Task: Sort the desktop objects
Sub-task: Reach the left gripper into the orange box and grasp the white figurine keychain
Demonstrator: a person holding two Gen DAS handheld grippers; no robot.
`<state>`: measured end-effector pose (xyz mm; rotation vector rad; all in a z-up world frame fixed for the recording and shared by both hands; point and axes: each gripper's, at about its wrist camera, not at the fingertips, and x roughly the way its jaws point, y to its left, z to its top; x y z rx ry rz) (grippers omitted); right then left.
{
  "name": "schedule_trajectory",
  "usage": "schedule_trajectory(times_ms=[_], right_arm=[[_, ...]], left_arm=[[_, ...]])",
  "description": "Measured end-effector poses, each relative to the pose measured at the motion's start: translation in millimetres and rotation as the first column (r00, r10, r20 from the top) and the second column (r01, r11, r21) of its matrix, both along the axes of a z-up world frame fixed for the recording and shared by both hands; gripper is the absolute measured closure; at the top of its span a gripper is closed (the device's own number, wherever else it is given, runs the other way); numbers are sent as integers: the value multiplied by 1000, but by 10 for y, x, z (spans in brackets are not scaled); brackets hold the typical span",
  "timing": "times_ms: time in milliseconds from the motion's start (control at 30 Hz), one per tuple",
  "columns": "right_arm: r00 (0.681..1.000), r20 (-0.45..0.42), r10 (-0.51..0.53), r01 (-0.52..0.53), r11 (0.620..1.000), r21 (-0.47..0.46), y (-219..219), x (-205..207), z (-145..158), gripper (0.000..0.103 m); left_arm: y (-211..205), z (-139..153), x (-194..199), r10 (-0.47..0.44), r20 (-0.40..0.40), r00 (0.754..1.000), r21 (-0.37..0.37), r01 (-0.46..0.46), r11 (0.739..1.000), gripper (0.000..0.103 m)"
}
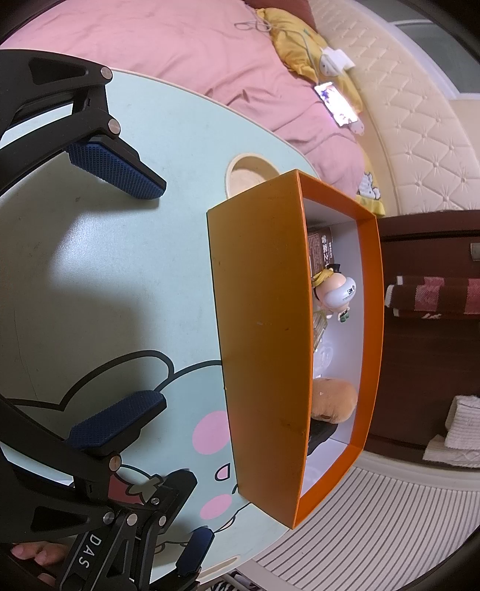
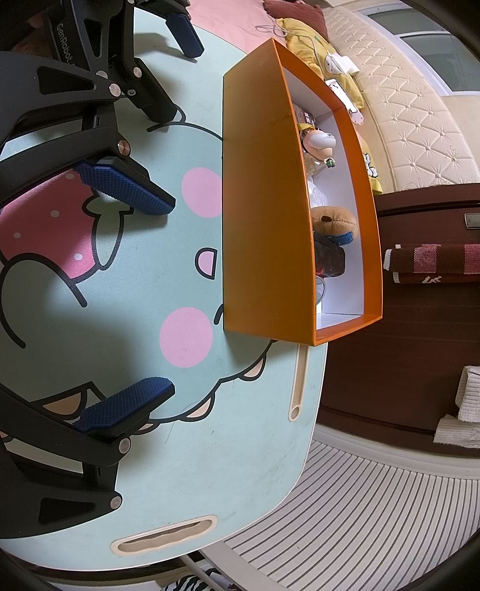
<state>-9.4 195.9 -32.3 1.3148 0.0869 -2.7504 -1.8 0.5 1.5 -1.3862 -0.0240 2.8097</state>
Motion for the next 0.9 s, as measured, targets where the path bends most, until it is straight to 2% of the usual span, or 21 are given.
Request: schedule_trajectory(times_ms=[233,300,367,500,600,667,700,733,867,900], right_arm=[[1000,11,12,-12,1000,-3,-97,-47,312,13],[1000,13,27,-27,999,-30,-27,-29,380,13],[999,9,34,-33,996,-83,42,-38,405,13],[999,-24,43,-46,992,-117,127,-72,527,13],[997,-45,67,-71,991,-111,125,-91,596,13],[995,-56,81,-88,988,-127,116,-85,627,13],[994,-58,89,-96,986,-136,117,-86,640,13],[994,-59,95,-102,984,-145,122,-91,645,13],[993,-59,104,-114,976,-187,152,-103,646,13],[993,-56,106,-115,973,-198,160,-113,647,13]], left_arm=[[15,34,-53,-18,8,1000,0,18,1000,0],[-46,63,-11,-24,4,1000,5,24,1000,0],[-118,124,-4,13,4,1000,10,-13,1000,1],[-320,461,37,47,-98,994,131,-34,991,1],[-328,800,-121,10,-175,985,143,16,990,1],[-291,934,-400,-40,-184,982,108,60,992,12],[-279,982,-555,-62,-180,982,91,79,993,25],[-266,1004,-670,-82,-170,982,76,96,992,30],[-95,861,-1073,-146,-75,986,32,149,988,39],[-54,801,-1169,-153,-49,987,18,154,988,44]])
